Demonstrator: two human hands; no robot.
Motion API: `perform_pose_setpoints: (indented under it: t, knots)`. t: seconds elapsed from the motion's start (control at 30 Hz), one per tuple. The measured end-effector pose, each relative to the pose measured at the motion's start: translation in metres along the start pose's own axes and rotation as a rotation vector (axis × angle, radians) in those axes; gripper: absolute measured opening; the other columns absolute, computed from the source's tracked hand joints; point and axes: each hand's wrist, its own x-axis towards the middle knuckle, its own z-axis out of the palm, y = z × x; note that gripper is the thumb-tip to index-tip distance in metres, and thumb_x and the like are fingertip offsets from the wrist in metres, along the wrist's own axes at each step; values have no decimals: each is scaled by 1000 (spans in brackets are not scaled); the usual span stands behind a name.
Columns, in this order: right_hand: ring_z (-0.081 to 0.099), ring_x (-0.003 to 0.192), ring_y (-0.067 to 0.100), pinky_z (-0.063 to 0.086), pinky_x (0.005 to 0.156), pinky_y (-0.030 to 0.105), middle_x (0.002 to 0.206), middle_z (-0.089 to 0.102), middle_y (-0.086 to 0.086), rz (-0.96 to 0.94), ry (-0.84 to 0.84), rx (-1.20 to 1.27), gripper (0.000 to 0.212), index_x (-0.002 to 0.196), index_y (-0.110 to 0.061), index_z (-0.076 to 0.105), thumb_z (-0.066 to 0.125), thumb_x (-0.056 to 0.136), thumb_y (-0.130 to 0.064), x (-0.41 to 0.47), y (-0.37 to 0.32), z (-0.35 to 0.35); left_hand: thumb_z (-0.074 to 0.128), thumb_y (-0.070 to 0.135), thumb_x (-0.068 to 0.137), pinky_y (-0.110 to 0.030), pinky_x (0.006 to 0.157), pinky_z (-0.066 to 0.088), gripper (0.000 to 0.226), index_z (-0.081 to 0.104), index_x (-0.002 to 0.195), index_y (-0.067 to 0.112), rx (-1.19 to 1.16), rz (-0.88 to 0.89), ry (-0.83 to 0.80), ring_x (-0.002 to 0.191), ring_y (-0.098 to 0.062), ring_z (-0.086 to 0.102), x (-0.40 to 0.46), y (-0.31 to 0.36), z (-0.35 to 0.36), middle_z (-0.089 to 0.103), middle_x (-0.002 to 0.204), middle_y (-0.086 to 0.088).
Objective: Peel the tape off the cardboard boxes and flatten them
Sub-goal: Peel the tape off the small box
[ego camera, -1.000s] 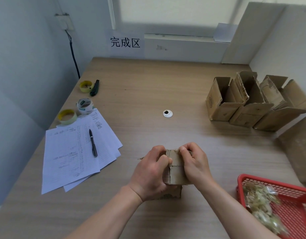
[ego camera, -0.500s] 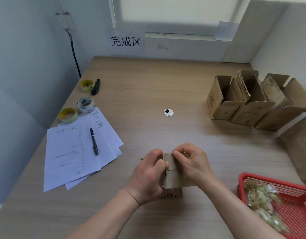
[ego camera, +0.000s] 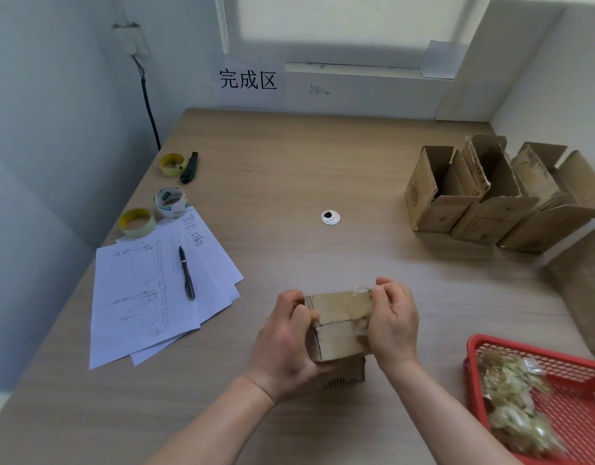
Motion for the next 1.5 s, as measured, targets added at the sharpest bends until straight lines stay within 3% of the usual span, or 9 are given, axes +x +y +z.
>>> perform_pose_setpoints:
  t: [0.13,0.27,0.43,0.63,0.77,0.93,1.13,1.37,1.5]
  knots:
    - [54,99,18,36,82,22,102,58,-3,-283,-37,-222,19,65,-13,59,68,82,-14,-11,13,-5,73,67,54,-25,69,52,79,59,99,4,-41,-136,21,89,-17,55,-3,-1,-4,45,114,-4]
    - [49,86,15,36,73,22,93,59,-6,-459,8,-378,16,90,-22,73,73,74,-25,-16,19,-11,96,45,47,-29,75,54,80,58,104,4,-39,-159,-47,93,-20,57,-7,-7,-4,41,117,-2]
    - [57,72,21,44,59,31,73,60,-7,-404,-24,-448,17,68,-23,71,85,77,-23,-23,26,-16,96,45,47,-27,79,52,80,57,105,6,-31,-158,-81,96,-19,54,-19,-13,0,42,117,-3]
    - [54,71,28,37,59,27,68,57,-3,-451,18,-524,54,58,-15,65,50,93,-53,-35,27,-10,96,43,47,-22,73,47,77,56,102,7,15,-149,-119,96,-21,55,-31,-20,5,44,119,-6]
    - [53,76,26,47,66,34,77,57,-3,-449,16,-573,25,74,-24,76,81,73,-48,-43,27,-2,96,42,45,-22,68,45,76,55,100,9,42,-191,-118,91,-19,53,-43,-27,7,39,117,0]
    - [61,73,11,49,64,25,82,62,-13,-290,-133,-410,48,107,-33,62,88,68,-40,-45,26,2,94,42,48,-26,70,47,74,51,99,12,55,-256,-137,92,-18,51,-54,-35,10,38,116,1]
    - [56,70,12,42,66,25,79,53,-9,-264,-132,-331,24,66,-17,63,83,78,-19,-37,34,5,88,48,54,-29,71,45,71,42,101,20,85,-349,-231,93,-18,51,-58,-41,11,26,115,10]
    - [47,77,21,42,64,29,84,48,-2,-444,-152,-591,41,70,-16,61,84,66,-50,-44,32,10,86,48,58,-28,68,42,69,41,102,18,130,-357,-275,91,-20,51,-60,-37,12,28,119,7]
    - [56,73,26,41,64,33,76,57,-1,-396,-205,-643,32,70,-19,60,82,75,-41,-38,25,10,87,47,58,-27,69,41,69,41,103,20,134,-371,-275,92,-18,49,-59,-36,10,28,119,8]
